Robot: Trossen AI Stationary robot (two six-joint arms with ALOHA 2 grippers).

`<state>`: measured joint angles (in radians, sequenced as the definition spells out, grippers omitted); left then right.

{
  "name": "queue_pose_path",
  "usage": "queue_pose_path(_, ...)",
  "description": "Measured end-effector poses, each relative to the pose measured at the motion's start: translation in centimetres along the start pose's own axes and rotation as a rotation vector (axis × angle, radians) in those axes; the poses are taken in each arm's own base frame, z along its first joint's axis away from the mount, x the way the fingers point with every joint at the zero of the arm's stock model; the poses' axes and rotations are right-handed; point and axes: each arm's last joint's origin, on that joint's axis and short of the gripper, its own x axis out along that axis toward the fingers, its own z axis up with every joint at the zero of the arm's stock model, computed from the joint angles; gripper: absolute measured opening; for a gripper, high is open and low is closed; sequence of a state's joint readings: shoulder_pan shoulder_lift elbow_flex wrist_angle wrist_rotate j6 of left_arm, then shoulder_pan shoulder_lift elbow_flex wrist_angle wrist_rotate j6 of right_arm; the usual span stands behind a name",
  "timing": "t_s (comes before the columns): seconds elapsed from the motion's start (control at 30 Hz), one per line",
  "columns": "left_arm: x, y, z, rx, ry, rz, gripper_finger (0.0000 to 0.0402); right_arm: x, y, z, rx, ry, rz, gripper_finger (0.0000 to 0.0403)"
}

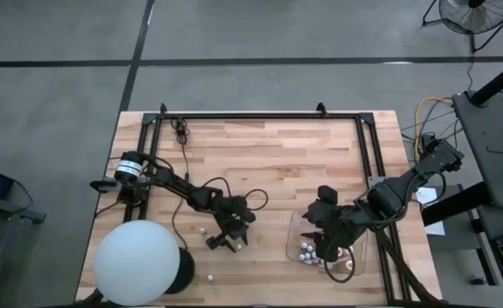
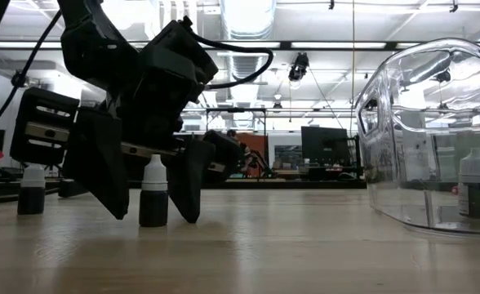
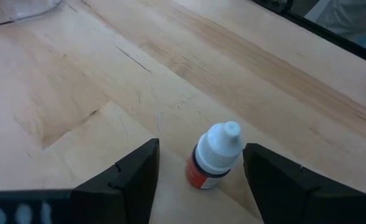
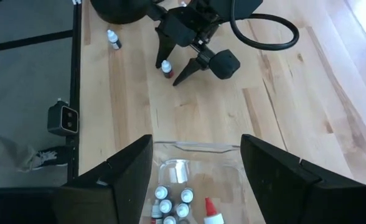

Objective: Pick & Place food coloring
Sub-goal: Put the red food color into the transparent bin

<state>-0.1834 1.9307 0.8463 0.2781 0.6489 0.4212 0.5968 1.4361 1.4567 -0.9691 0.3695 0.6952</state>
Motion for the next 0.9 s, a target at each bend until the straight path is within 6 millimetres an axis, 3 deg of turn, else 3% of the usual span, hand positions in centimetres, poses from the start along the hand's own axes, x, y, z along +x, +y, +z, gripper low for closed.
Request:
queue_pose_path(0.27,0.02,-0.01,0.05,0.014,-0.004,0.001,0.0191,0.00,-0.09,-0.12,-0.006,0.011,-0.009,0.0233)
queue_pose_path(0.73,0.04,-0.01,0.06,0.007,-0.004,0.001,0.0086,-0.01,-0.17,-0.08,-0.003,-0.007,-0.035,0.0233)
queue_pose_path(0.9,-0.10,0.27,0.83,-0.130,-0.005,0.018,0.0048,0.01,-0.18,-0.03,0.079,-0.014,-0.035,0.0231)
